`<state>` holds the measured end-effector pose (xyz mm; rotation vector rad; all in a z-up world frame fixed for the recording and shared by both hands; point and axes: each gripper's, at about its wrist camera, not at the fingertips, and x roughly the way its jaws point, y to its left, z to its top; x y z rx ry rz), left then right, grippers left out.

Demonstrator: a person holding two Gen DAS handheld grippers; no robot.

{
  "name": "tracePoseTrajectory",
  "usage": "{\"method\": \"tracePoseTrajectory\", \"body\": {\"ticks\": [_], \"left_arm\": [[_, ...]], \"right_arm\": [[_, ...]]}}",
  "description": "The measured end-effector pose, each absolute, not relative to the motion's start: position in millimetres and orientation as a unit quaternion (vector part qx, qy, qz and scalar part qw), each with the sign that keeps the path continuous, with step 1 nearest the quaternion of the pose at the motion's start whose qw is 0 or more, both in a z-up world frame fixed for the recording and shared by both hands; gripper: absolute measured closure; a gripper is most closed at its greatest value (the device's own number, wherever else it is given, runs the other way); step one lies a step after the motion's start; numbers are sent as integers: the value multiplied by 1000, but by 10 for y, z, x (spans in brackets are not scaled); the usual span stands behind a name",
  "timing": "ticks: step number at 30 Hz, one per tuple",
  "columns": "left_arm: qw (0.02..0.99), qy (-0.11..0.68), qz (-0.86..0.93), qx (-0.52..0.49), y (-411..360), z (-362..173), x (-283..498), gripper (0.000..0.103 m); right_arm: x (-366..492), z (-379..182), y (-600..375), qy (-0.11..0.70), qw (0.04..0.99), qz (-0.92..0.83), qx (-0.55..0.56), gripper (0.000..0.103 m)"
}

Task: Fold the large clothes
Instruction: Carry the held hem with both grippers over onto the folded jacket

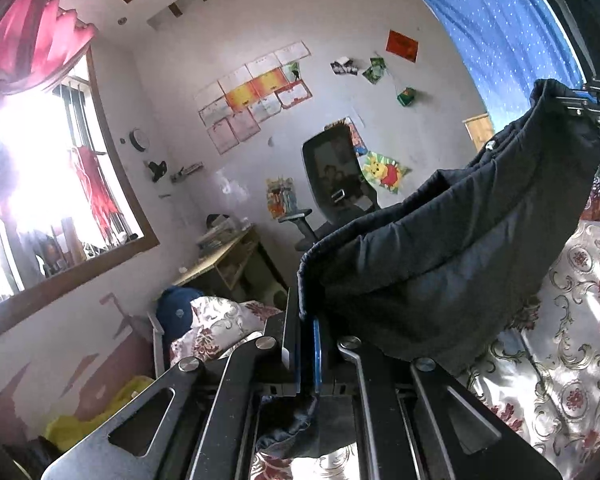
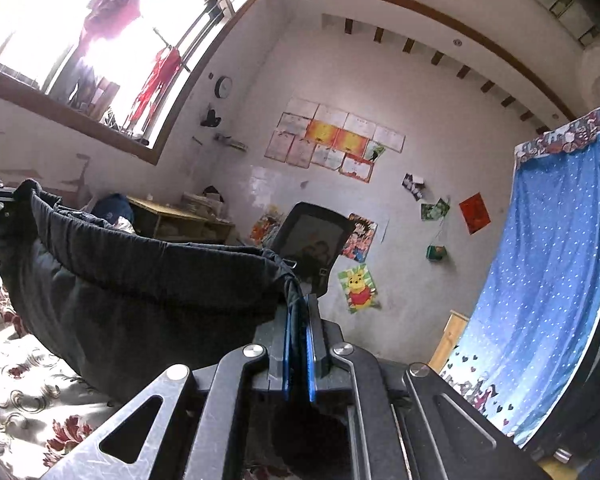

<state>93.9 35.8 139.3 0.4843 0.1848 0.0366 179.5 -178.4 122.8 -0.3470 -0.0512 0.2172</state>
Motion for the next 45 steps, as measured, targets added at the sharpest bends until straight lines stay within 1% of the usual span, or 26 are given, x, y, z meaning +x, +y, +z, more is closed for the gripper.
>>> {"method": "tracePoseTrajectory", "body": {"ticks": [4,9,15,21,23,26,29,32,35,38,45], "left_arm": [[968,125,20,218,391,1341,1267,99],[964,152,40,216,365,1301,1717,99],[961,202,59,179,384,1224,2328,99],[951,254,69,160,366,1065,2832,99],[945,283,71,148,349,1002,3037,99],[942,304,74,119,326,945,3215,99],[939,310,84,123,292,847,3390,99],[943,290,89,138,277,757,3525,99],[946,282,95,126,344,666,3691,99],[944,295,99,111,392,534,3849,99],[939,306,91,126,393,351,4119,99]], "right_arm": [[2053,1188,-1704,-6,974,118,-195,97],[2586,1220,-1566,42,968,137,-204,97],[3226,1217,-1350,98,959,139,-226,97],[3815,993,-1223,148,949,128,-249,97],[3952,897,-1221,162,948,125,-244,97],[4127,729,-1300,176,957,119,-198,97],[4234,608,-1312,173,959,115,-191,97],[4381,597,-1325,175,961,114,-181,97],[4570,570,-1299,180,962,109,-175,97],[4729,510,-1257,192,960,107,-172,97],[5031,255,-1239,219,956,105,-167,97]]}}
